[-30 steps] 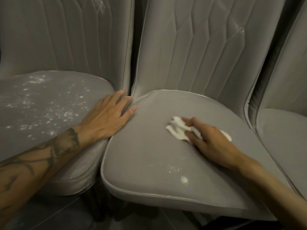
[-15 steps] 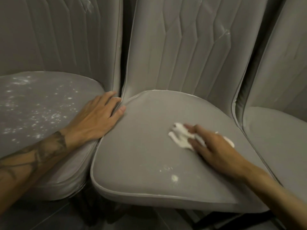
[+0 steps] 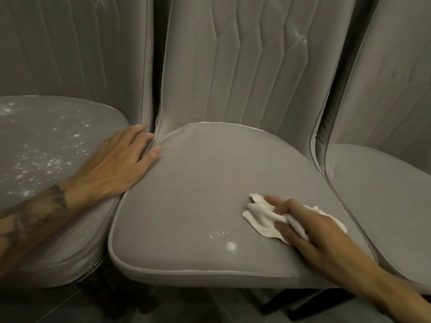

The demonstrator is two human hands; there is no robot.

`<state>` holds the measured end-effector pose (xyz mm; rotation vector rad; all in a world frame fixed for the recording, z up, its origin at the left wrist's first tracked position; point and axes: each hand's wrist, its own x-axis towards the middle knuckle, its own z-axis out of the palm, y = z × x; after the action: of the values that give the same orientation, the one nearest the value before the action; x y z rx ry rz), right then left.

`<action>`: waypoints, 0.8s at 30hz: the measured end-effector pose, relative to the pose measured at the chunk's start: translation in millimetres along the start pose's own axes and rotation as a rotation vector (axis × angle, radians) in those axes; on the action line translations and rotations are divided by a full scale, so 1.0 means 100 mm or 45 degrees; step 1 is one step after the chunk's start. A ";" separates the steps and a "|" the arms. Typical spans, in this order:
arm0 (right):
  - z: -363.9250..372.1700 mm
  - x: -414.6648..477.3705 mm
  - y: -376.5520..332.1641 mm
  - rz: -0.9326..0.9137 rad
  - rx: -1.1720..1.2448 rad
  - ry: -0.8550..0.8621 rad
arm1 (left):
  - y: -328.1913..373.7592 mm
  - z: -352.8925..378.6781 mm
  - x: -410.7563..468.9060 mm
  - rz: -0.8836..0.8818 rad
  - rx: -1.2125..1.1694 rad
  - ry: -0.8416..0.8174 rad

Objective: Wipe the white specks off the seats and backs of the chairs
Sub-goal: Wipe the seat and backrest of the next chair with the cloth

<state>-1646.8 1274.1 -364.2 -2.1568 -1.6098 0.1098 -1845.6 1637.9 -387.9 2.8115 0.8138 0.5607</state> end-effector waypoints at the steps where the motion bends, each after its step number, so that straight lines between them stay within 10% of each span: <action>1: -0.04 -0.02 0.04 0.007 0.004 -0.019 | 0.00 0.00 0.00 0.000 -0.002 -0.002; 8: -0.37 0.06 0.57 0.647 -0.121 0.244 | 0.03 -0.02 0.01 -0.003 0.004 -0.009; 14: 0.12 -0.19 -0.24 0.211 -0.030 0.170 | 0.04 -0.03 0.01 -0.014 0.001 -0.027; 20: -0.04 -0.20 -0.12 0.515 -0.067 0.326 | 0.04 -0.03 0.01 0.005 -0.006 -0.018; 24: 0.31 -0.05 -0.62 0.282 0.060 0.288 | 0.01 0.00 0.01 0.014 0.016 -0.002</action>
<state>-1713.4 1292.7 -368.4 -2.2159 -1.2298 -0.0280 -1844.6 1637.6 -387.5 2.8295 0.8046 0.5572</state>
